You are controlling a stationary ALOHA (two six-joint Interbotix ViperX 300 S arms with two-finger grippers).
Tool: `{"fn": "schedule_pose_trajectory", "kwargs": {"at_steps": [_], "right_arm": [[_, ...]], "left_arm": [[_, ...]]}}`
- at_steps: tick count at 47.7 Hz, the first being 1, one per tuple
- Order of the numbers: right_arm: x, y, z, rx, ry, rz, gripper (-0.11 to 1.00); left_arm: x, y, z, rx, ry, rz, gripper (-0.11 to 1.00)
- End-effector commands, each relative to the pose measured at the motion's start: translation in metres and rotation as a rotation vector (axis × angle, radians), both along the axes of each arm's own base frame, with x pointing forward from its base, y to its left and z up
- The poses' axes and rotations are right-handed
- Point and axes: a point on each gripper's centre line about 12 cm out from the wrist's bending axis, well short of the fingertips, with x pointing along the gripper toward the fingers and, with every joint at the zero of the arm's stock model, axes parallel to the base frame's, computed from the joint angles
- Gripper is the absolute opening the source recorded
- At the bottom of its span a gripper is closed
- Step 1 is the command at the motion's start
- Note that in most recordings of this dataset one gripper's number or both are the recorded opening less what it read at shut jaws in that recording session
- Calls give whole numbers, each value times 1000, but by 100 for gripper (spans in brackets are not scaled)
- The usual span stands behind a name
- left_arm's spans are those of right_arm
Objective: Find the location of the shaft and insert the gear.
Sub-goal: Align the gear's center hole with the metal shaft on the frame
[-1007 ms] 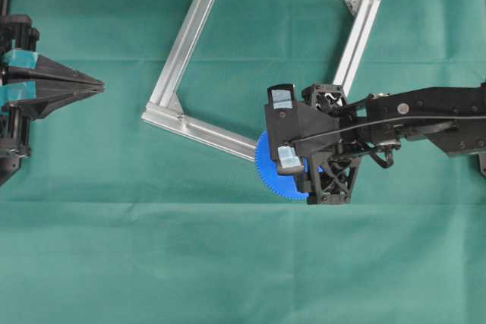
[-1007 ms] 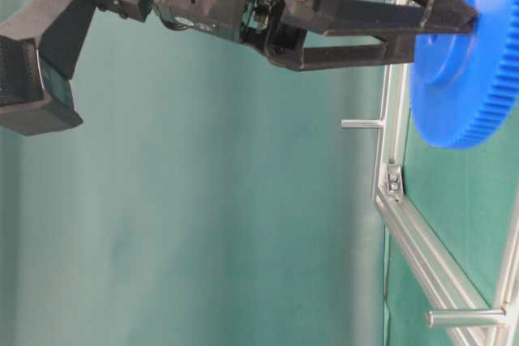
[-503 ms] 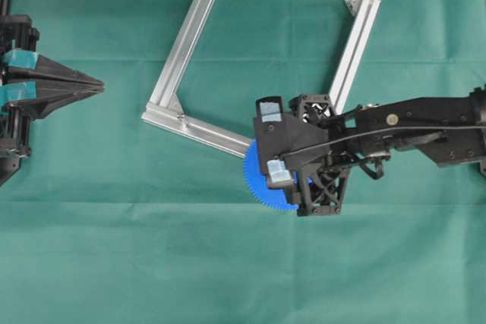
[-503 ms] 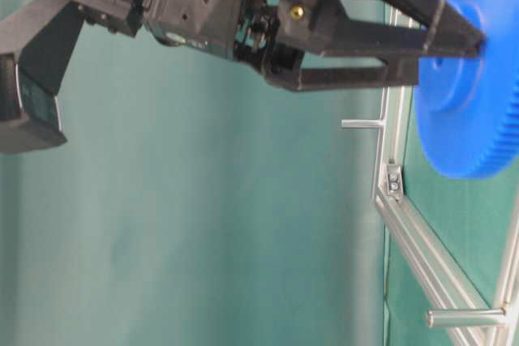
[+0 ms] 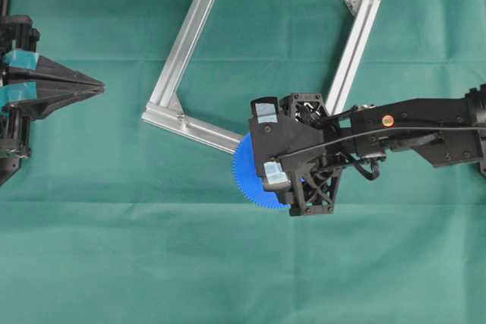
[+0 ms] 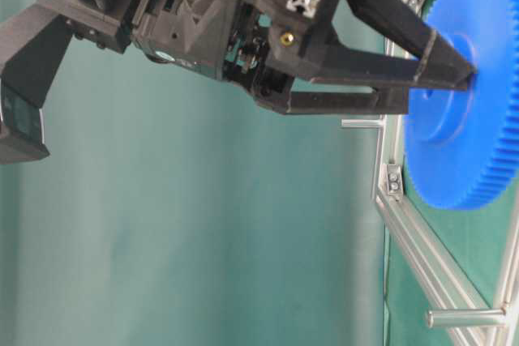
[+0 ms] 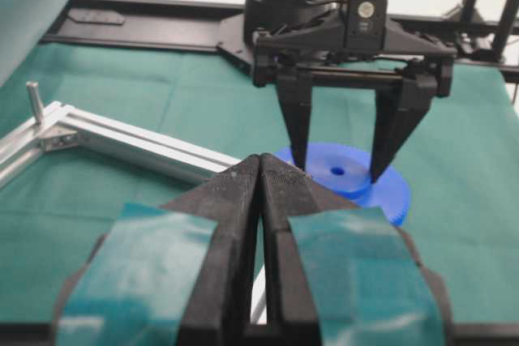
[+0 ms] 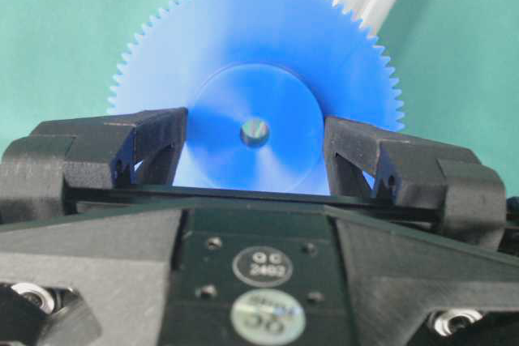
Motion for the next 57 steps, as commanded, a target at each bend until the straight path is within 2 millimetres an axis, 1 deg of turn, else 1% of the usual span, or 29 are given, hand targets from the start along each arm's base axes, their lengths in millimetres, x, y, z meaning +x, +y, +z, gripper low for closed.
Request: {"fn": "schedule_pose_trajectory", "kwargs": {"at_steps": [1, 18, 34, 49, 57], "right_arm": [[7, -4, 16, -2, -62, -6, 69], [11, -17, 10, -7, -52, -37, 69], [11, -39, 9, -47, -51, -65, 69], [8, -55, 5, -59, -37, -98, 69], [1, -61, 2, -67, -22, -109, 69]], "left_arm": [[3, -1, 9, -4, -22, -4, 1], [3, -1, 9, -4, -22, -7, 1], [3, -1, 9, -4, -19, -7, 1], [3, -1, 8, -4, -12, -7, 1], [3, -1, 8, -4, -12, -7, 1]]}}
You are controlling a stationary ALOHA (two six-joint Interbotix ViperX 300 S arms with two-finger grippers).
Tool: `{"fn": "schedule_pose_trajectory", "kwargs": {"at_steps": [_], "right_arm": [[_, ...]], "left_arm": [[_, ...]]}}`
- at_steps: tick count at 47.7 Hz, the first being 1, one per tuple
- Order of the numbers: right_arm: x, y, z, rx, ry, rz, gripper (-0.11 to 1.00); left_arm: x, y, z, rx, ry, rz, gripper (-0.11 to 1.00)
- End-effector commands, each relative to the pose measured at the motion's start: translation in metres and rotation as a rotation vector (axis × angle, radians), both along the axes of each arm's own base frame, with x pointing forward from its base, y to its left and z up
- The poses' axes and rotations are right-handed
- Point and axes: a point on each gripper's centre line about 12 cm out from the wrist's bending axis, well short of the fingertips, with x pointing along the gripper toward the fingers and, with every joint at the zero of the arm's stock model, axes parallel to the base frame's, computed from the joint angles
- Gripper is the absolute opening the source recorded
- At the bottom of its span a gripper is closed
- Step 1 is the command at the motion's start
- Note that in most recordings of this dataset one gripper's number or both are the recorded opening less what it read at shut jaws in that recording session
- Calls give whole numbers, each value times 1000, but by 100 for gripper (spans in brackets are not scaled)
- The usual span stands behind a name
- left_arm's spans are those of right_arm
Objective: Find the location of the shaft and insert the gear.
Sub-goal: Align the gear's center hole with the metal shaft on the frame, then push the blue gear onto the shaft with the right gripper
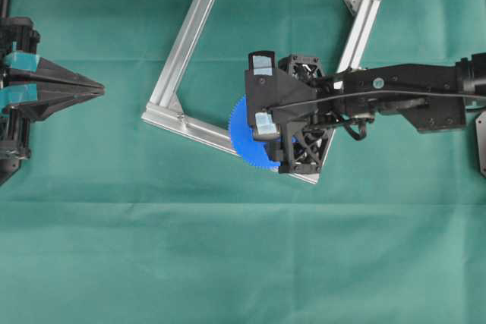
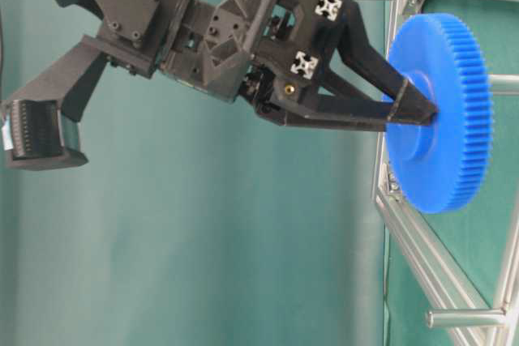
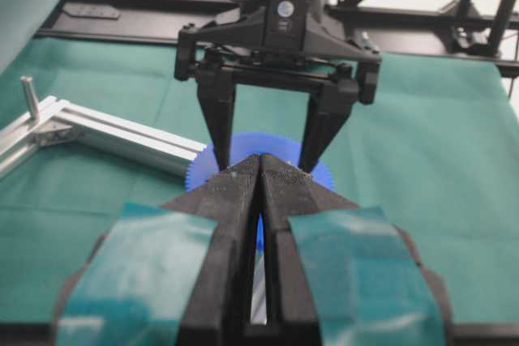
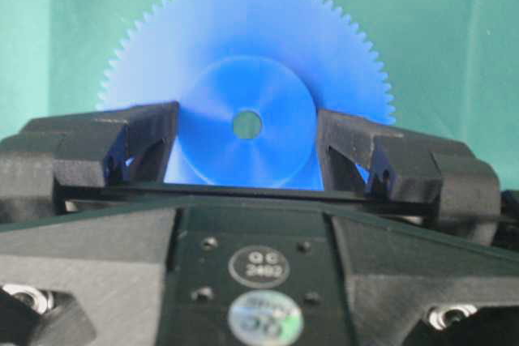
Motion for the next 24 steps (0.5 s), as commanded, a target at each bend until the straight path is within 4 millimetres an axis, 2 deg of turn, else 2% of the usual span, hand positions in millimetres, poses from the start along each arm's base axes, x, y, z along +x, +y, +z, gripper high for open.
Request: {"fn": "schedule_pose_trajectory", "kwargs": {"at_steps": [1, 24], "right_arm": [[-3, -5, 11, -7, -27, -9, 69], [-25, -6, 4, 3, -2, -26, 69]], "left_arm": [[3, 0, 9, -2, -22, -3, 1], [3, 0, 9, -4, -22, -2, 1]]}}
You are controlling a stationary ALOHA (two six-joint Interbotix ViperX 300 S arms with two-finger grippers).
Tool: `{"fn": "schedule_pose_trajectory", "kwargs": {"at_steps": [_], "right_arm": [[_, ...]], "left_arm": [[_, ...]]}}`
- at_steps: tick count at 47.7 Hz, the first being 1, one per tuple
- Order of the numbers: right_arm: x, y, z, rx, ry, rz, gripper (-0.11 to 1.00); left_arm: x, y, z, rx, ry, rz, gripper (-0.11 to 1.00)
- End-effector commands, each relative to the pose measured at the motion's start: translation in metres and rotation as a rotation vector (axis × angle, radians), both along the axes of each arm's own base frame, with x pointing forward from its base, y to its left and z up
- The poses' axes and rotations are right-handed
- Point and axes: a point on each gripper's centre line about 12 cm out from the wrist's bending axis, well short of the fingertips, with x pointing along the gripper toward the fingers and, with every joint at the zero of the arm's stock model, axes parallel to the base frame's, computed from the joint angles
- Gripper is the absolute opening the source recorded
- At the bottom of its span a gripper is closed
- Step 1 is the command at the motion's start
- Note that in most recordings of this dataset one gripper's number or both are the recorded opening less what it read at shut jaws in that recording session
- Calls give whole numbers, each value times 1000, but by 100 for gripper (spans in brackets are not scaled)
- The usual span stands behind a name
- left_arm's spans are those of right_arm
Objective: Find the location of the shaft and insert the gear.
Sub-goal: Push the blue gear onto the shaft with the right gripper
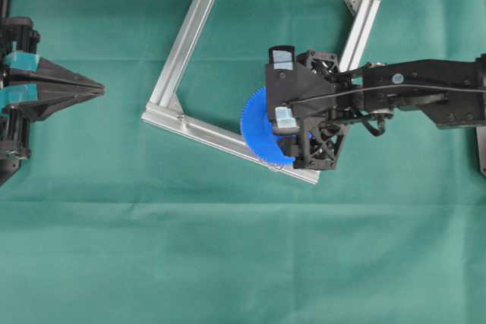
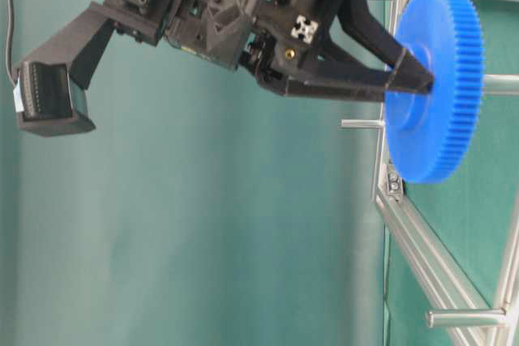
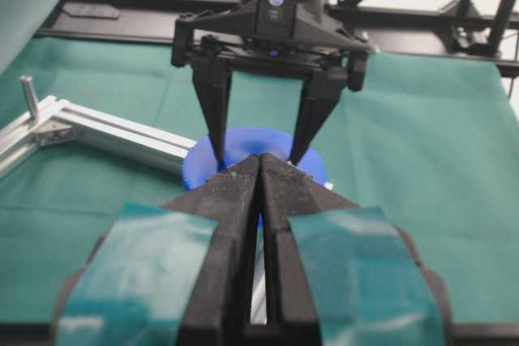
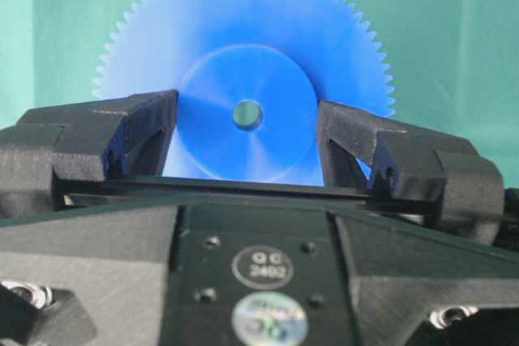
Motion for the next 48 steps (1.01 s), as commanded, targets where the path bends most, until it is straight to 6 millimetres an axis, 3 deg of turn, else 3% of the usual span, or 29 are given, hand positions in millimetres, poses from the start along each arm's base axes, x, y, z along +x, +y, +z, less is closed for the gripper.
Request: {"fn": "schedule_pose_trajectory", "kwargs": {"at_steps": [1, 10, 22, 48], "right_arm": [[-3, -2, 7, -3, -14, -3, 69], [-7, 1, 6, 11, -10, -25, 69], [-5, 23, 7, 15, -33, 34, 69], [15, 47, 12, 31, -63, 74, 69]], "left_arm": [[3, 0, 9, -4, -22, -1, 1], [3, 0, 9, -4, -22, -1, 1], [3, 0, 10, -4, -23, -1, 1], [3, 0, 9, -4, -22, -1, 1]]}}
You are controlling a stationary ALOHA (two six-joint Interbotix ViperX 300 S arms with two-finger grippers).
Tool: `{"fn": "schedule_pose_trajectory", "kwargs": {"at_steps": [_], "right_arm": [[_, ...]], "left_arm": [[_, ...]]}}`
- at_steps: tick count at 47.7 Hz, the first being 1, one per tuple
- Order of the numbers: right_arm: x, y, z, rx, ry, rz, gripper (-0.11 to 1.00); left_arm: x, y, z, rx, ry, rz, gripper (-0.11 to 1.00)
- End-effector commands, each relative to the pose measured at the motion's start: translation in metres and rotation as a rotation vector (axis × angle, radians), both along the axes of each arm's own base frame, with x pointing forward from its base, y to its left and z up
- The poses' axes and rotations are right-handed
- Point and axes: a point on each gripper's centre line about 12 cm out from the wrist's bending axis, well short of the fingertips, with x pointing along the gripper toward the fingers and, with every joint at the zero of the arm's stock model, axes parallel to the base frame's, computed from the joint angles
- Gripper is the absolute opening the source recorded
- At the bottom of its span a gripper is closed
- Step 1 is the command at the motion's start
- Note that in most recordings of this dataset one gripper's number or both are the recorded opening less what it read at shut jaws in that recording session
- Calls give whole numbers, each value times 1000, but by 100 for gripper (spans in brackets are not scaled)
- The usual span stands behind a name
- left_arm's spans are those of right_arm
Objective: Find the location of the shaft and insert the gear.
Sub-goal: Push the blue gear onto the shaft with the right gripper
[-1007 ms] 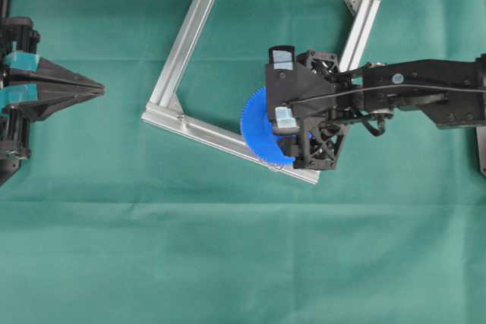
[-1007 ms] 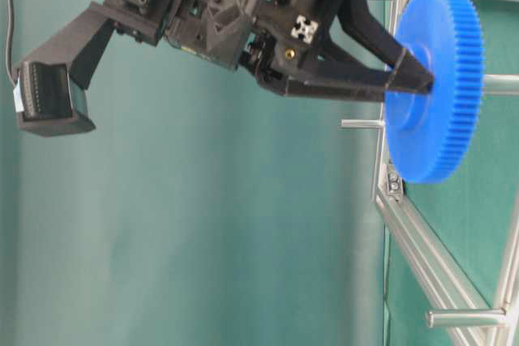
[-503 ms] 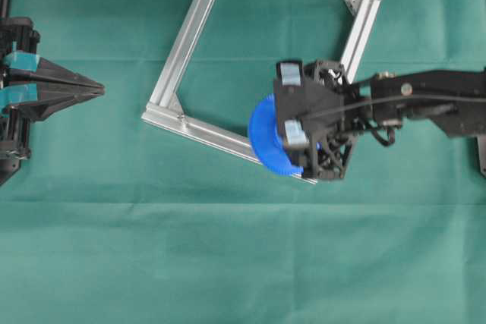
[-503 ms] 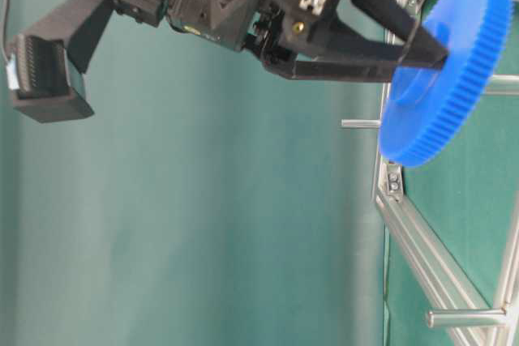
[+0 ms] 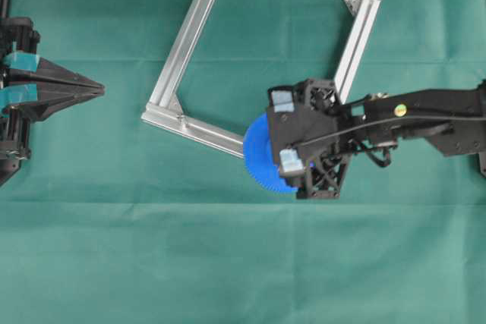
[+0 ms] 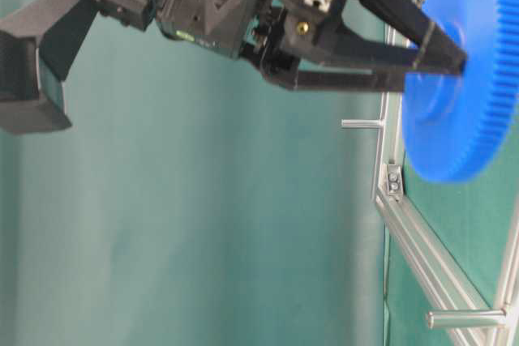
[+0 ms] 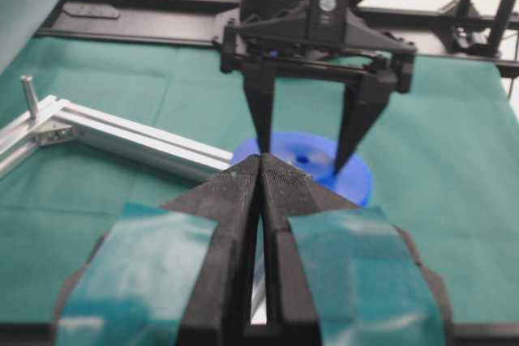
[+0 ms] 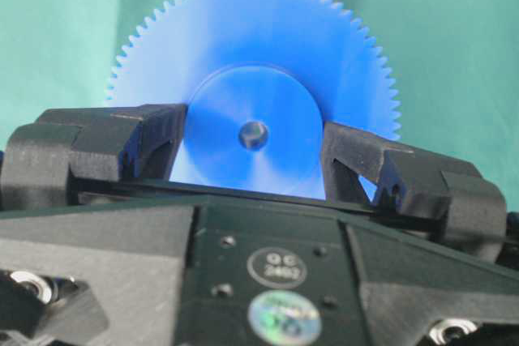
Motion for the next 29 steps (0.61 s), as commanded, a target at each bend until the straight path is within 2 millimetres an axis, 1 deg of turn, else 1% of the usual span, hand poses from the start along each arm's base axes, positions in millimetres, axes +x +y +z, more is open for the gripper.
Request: {"fn": "schedule_pose_trajectory", "kwargs": {"at_steps": [1, 13, 29], "right_arm": [[9, 4, 12, 5, -39, 9, 69], [16, 5, 14, -2, -50, 19, 69], [16, 5, 13, -4, -45, 19, 69]], "left_arm": [[3, 0, 10, -2, -25, -1, 1], [3, 0, 10, -1, -23, -1, 1], [3, 0, 10, -1, -22, -1, 1]]}}
